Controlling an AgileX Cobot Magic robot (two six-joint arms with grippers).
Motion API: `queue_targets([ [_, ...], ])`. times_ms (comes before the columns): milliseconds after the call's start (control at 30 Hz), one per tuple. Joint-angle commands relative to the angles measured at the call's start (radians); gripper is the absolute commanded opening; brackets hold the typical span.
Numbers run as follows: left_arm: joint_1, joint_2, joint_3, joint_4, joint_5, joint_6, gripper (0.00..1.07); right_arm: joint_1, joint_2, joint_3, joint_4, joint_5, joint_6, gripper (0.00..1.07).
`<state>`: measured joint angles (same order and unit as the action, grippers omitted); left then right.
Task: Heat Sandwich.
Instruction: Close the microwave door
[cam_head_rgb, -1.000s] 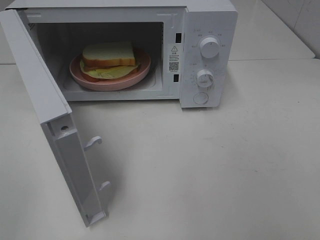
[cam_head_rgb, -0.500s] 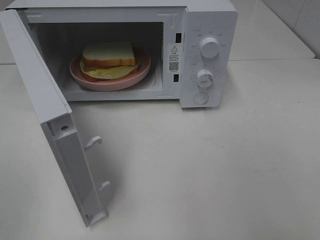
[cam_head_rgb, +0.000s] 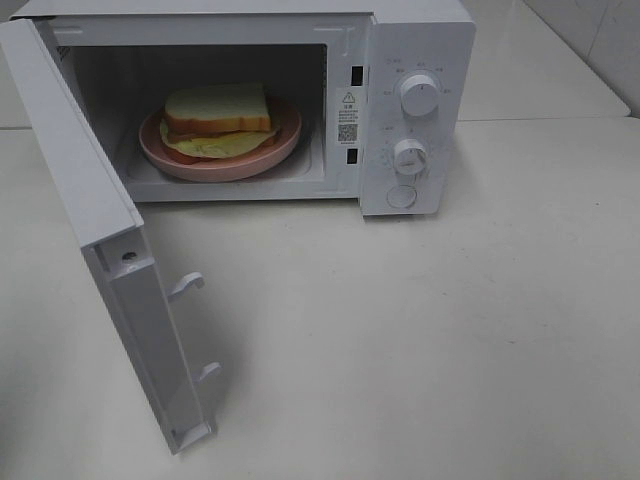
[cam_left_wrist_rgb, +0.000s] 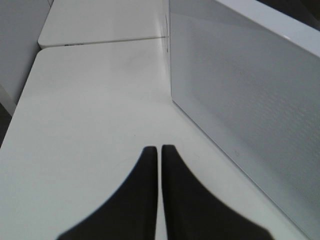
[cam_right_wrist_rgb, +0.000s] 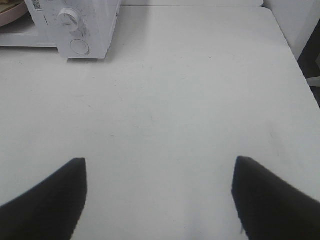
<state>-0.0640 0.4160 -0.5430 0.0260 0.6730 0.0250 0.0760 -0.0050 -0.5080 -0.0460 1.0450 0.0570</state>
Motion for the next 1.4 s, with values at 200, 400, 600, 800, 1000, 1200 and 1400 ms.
queue_targets([
  [200, 0.002, 0.14, -0.008, 0.017, -0.227, 0.001, 0.0, -0.008, -0.026, 0.002, 0.003, -0.01, -0.005, 0.76],
  [400, 0.002, 0.235, 0.077, 0.017, -0.454, 0.001, 0.0, -0.008, -0.026, 0.002, 0.003, -0.01, -0.005, 0.76],
  [600, 0.002, 0.323, 0.237, 0.017, -0.807, 0.001, 0.0, -0.008, -0.026, 0.002, 0.003, -0.01, -0.005, 0.76],
  [800, 0.002, 0.418, 0.311, 0.018, -1.024, 0.001, 0.0, -0.008, -0.026, 0.002, 0.003, -0.01, -0.005, 0.76],
  [1000, 0.002, 0.543, 0.325, 0.063, -1.167, -0.002, 0.0, -0.008, -0.026, 0.002, 0.003, -0.01, -0.005, 0.76],
  [1200, 0.002, 0.668, 0.325, 0.144, -1.296, -0.045, 0.0, -0.008, -0.026, 0.002, 0.003, -0.01, -0.005, 0.76],
  [1400, 0.001, 0.779, 0.325, 0.242, -1.398, -0.143, 0.0, -0.008, -0.026, 0.002, 0.003, -0.01, -0.005, 0.76],
])
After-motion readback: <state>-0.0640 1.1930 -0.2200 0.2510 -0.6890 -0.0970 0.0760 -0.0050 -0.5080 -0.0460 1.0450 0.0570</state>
